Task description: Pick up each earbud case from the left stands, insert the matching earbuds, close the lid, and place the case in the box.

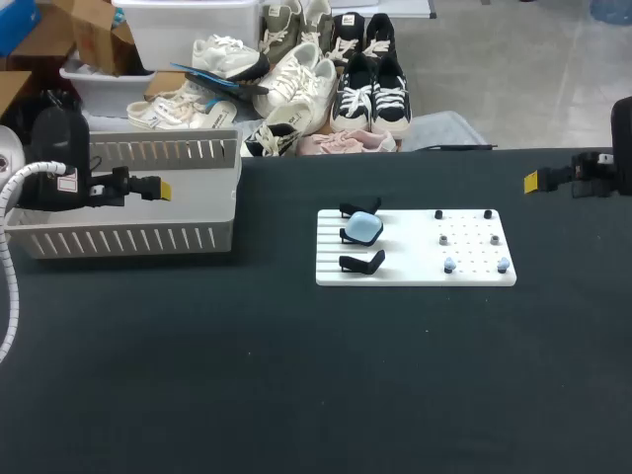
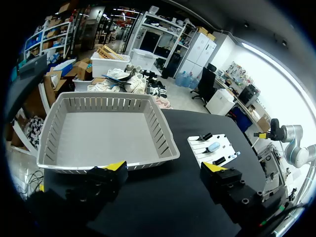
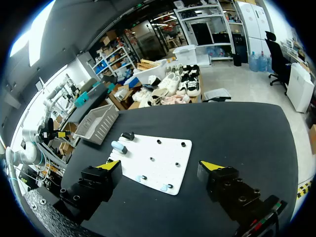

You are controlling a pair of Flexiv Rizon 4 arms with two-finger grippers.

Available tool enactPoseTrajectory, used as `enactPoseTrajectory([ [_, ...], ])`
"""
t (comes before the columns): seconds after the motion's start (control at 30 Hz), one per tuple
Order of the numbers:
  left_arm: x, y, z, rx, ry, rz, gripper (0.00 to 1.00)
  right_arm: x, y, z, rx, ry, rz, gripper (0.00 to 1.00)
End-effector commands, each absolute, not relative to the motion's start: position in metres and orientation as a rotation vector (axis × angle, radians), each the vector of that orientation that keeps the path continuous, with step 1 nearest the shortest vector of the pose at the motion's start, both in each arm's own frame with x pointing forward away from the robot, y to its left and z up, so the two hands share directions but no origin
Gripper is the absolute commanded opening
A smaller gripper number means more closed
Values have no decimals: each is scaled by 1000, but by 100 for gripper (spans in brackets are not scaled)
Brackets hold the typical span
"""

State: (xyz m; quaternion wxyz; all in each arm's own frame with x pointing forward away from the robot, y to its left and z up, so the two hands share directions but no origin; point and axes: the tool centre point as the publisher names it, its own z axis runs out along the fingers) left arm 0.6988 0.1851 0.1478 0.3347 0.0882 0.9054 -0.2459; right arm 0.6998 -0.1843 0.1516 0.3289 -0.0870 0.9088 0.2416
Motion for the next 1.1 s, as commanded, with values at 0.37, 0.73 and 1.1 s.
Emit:
enactPoseTrajectory([
  [0.37,700,185,149,230,2370,-637,100,700,-185,151,-230,2376,636,100],
  [0.73,700,185,149,230,2370,-637,100,700,-185,151,-230,2376,636,100],
  [1.1,711,164,156,635,2243,-592,100,700,-185,151,-230,2376,636,100],
])
